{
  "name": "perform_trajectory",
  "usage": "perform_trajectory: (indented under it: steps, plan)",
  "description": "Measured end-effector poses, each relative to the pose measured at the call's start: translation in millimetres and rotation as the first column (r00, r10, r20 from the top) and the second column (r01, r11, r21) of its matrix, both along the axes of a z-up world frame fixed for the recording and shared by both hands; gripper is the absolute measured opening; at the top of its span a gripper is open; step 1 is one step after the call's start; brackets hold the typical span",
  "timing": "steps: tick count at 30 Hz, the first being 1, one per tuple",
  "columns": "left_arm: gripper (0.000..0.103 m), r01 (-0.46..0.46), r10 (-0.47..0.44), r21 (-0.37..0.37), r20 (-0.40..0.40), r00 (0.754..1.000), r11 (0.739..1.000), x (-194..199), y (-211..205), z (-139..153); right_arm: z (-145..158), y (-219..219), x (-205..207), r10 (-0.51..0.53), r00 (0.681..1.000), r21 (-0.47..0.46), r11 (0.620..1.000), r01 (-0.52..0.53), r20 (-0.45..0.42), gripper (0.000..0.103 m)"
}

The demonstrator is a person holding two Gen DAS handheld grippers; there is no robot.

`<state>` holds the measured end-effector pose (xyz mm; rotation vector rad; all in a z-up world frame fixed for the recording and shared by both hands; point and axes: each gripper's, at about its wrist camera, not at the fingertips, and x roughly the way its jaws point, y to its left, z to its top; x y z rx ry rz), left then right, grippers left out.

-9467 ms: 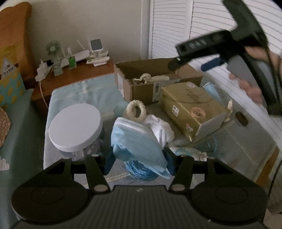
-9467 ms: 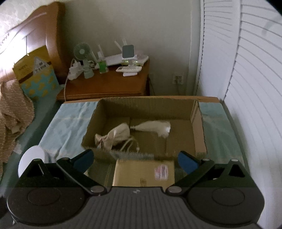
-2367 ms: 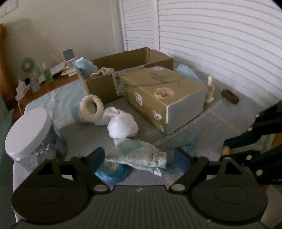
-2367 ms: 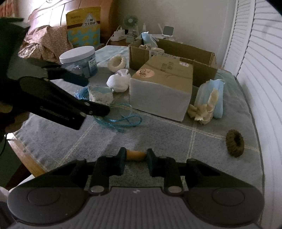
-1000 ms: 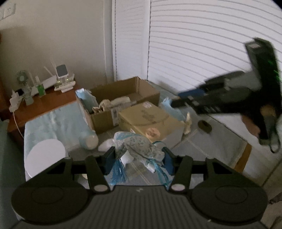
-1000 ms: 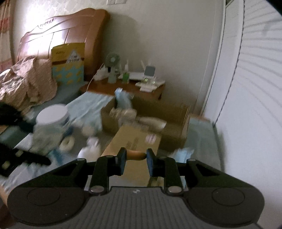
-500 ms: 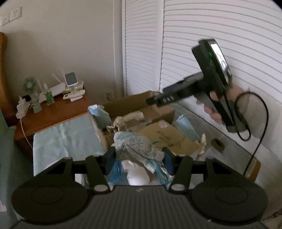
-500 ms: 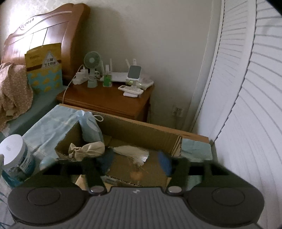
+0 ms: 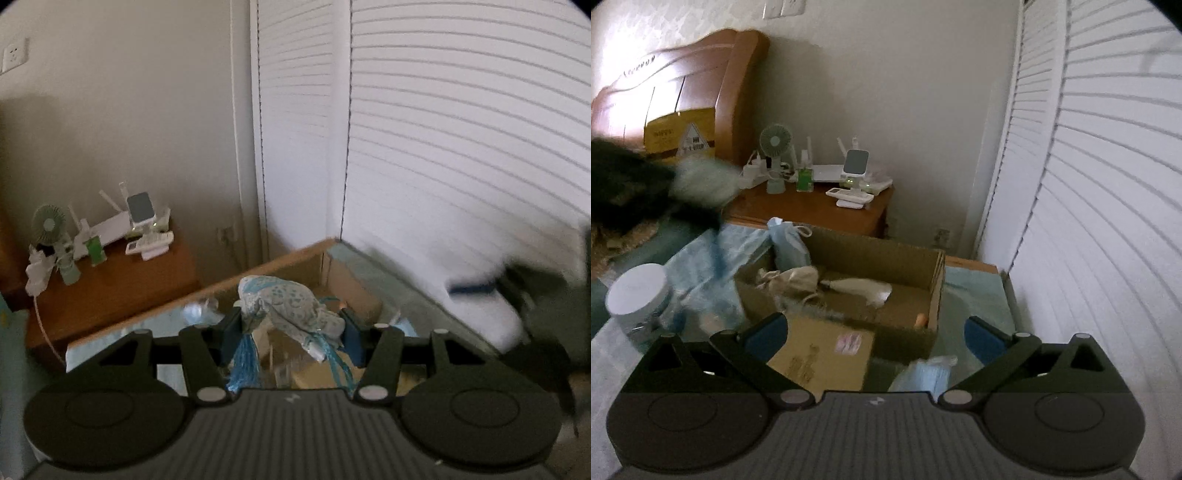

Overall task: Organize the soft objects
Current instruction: 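Carry the blue-printed bag with the left tool and release it into the cardboard box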

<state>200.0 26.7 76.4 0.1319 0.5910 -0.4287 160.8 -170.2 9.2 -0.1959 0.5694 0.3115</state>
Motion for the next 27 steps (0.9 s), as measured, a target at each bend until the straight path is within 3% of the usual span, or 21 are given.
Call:
perform_trajectory:
  steps: [7,15,17,18,19,23,27]
  plan:
    - [0.055,-0.026,0.025,-0.016,-0.011,1.0,1.0,56,-28,3,-8,-8,-37,-0.023,1.0,0.027,0.999,0.023,-0.018,0.103]
    - [0.056,-0.06,0.057,-0.033,-0.075,0.996,0.998,100,-58,-23,-7,-24,-52,-0.06,0.998,0.01,0.998,0.06,-0.008,0.103]
    - [0.075,-0.069,0.067,-0.025,-0.081,0.994,0.997,105,-64,-34,-7,-27,-53,-0.075,0.997,0.011,0.997,0.075,-0.005,0.103]
    - [0.097,-0.079,0.077,-0.018,-0.085,0.993,0.997,105,-66,-39,-7,-30,-54,-0.078,0.997,0.013,0.997,0.078,-0.005,0.103]
    - [0.101,-0.093,0.091,-0.016,-0.085,0.992,0.996,105,-67,-43,-8,-31,-54,-0.079,0.997,0.016,0.997,0.08,-0.006,0.103]
    - [0.101,-0.104,0.101,-0.019,-0.125,0.987,0.994,101,-66,-53,-11,-36,-55,-0.091,0.996,0.018,0.996,0.092,-0.015,0.103]
    - [0.101,-0.105,0.105,0.006,-0.103,0.989,0.994,83,-58,-50,-13,-39,-56,-0.096,0.995,0.024,0.995,0.096,-0.029,0.103]
